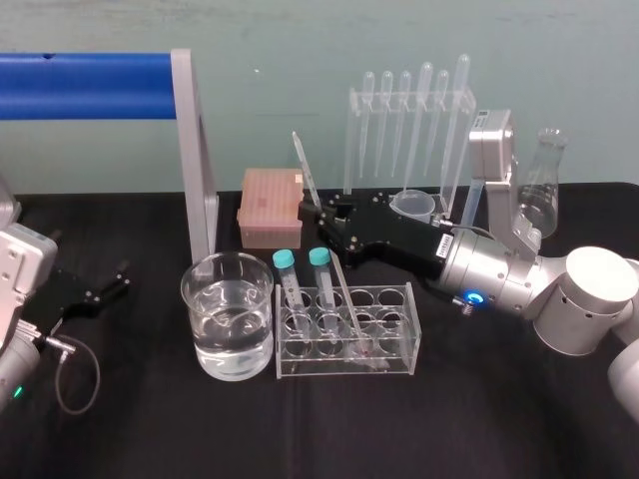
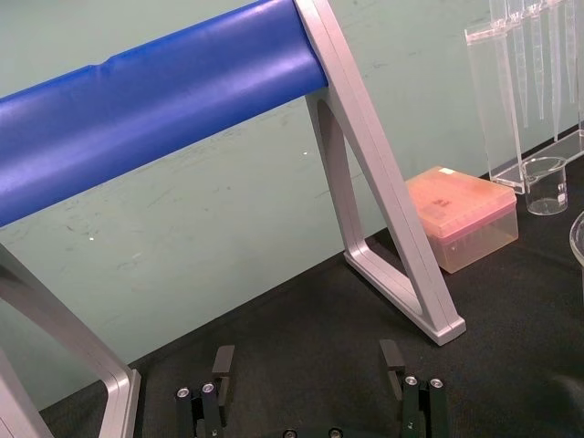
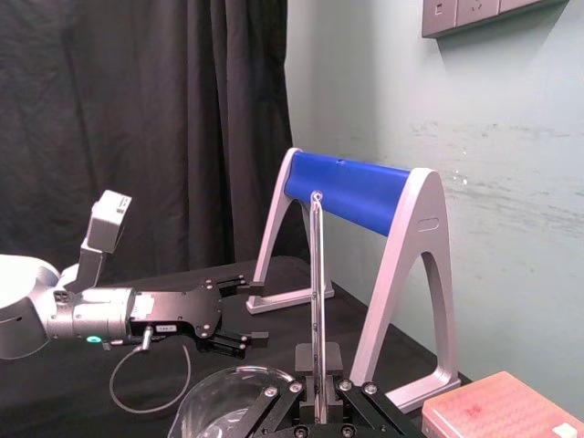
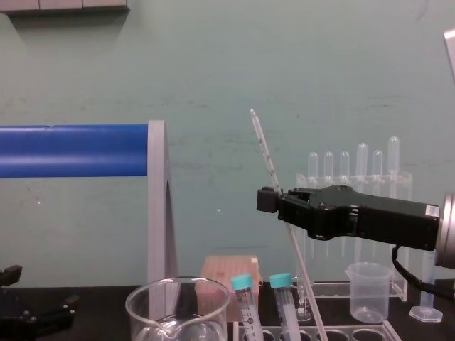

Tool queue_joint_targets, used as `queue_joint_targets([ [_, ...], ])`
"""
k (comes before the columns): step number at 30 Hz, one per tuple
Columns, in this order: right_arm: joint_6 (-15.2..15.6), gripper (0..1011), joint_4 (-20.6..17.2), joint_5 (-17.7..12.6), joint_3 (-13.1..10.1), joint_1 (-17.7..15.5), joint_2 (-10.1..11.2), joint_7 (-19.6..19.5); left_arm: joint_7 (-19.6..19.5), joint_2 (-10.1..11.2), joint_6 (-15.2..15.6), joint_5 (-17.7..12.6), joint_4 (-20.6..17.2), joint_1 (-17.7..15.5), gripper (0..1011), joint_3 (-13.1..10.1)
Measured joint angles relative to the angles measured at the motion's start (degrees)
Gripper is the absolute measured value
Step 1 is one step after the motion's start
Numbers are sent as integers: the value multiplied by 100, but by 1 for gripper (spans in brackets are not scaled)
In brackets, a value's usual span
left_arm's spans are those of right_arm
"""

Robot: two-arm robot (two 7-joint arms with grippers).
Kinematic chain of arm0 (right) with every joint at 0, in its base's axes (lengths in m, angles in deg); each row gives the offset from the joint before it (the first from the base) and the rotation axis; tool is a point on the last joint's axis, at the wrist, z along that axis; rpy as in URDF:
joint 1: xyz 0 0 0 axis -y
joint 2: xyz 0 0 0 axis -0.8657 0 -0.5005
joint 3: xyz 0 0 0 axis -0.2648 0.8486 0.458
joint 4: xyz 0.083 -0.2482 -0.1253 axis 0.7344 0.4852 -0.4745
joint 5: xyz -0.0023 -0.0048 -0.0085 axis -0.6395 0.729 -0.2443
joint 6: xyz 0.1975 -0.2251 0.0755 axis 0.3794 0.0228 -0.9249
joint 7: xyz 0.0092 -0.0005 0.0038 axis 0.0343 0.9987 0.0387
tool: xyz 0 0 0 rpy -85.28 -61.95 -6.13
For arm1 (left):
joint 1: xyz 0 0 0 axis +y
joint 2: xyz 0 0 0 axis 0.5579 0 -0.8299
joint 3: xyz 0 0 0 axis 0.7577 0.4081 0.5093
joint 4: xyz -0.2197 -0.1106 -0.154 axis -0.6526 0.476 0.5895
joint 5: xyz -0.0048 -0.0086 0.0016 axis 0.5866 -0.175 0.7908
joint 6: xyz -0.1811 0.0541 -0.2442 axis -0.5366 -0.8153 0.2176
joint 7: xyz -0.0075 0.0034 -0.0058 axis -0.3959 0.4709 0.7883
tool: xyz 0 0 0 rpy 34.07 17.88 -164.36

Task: Hold the thermometer with one hand and immerse one end into the beaker, then reinsert it into the test tube rack.

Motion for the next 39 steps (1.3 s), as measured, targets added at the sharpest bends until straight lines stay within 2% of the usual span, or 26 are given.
queue_joint_targets([
  [2, 2, 70, -1, -3, 0, 0, 1, -1, 0, 0, 0, 0, 0, 0, 1008, 0],
  [8, 4, 264, -3, -15, -1, 0, 4, -1, 0, 0, 0, 0, 0, 0, 1008, 0],
  [9, 4, 264, -3, -16, 0, 0, 4, -1, 0, 0, 0, 0, 0, 0, 1008, 0],
  [10, 5, 321, -3, -16, 0, 0, 4, -1, 0, 0, 0, 0, 0, 0, 1008, 0],
  [25, 13, 784, -6, -24, -2, 0, 4, -1, 0, 0, 0, 0, 0, 0, 1008, 0],
  [27, 15, 855, -57, -77, -70, -27, 3, -19, 0, 0, 0, 0, 0, 0, 1008, 0],
  [28, -10, 855, -112, -131, -163, -52, 2, -71, 0, 0, 0, 0, 0, 0, 1008, 0],
  [29, -30, 908, -143, -159, -215, -66, 3, -113, 0, 0, 0, 0, 0, 0, 1008, 0],
  [34, -188, 1003, -480, -293, -750, -300, 56, -742, 0, 0, 0, 0, 0, 0, 1008, 0],
  [35, -227, 1003, -606, -285, -959, -431, 85, -1070, 0, 0, 0, 0, 0, 0, 1008, 0],
  [37, -254, 1003, -706, -197, -1133, -568, 125, -1420, 0, 0, 0, 0, 0, 0, 1008, 0],
  [38, -237, 1003, -785, -39, -1257, -708, 167, -1812, 0, 0, 0, 0, 0, 0, 1008, 0],
  [39, -180, 1002, -809, 66, -1303, -780, 187, -2046, 0, 0, 0, 0, 0, 0, 1008, 0],
])
